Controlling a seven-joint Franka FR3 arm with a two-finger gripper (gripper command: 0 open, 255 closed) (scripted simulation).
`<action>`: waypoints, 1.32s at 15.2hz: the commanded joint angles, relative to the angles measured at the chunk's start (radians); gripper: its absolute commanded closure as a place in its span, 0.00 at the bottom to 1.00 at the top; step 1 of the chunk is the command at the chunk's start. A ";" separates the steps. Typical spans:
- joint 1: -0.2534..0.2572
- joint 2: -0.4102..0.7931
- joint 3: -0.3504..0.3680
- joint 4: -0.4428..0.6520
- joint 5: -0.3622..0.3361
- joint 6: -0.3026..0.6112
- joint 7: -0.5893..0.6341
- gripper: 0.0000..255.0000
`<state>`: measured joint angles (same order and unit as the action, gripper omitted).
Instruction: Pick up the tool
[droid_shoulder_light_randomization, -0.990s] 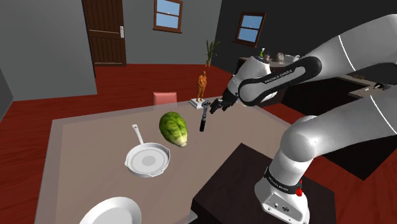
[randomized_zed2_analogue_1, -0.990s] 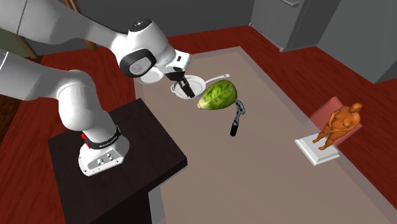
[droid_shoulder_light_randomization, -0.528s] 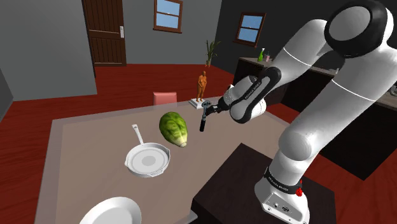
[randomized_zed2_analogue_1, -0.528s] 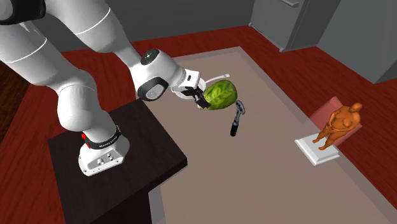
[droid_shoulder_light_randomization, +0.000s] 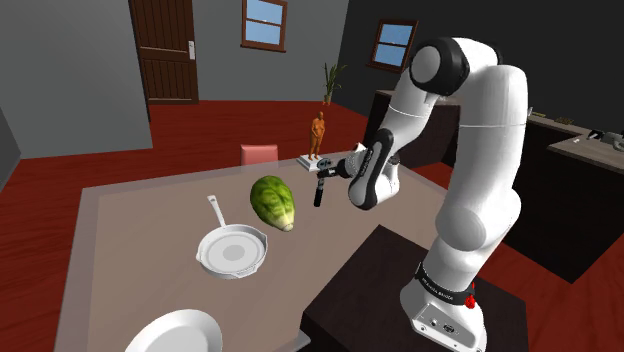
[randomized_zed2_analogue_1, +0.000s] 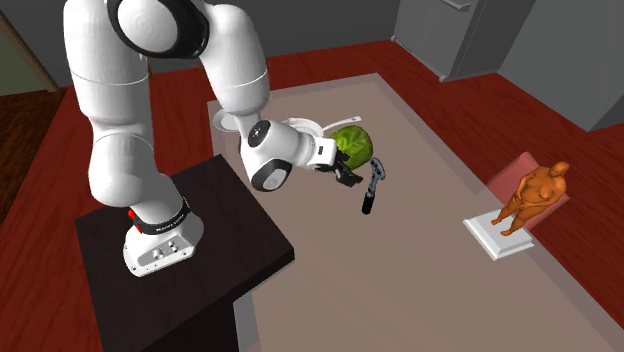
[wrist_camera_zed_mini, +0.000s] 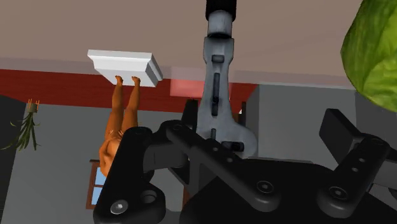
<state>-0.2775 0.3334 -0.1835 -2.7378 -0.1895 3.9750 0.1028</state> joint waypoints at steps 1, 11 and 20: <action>-0.021 0.128 0.001 0.086 -0.003 0.107 0.011 0.00; -0.058 0.392 0.017 0.287 0.018 0.271 0.024 0.00; -0.059 0.419 0.020 0.303 0.022 0.282 0.023 1.00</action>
<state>-0.3365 0.7523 -0.1638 -2.4341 -0.1674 4.2572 0.1261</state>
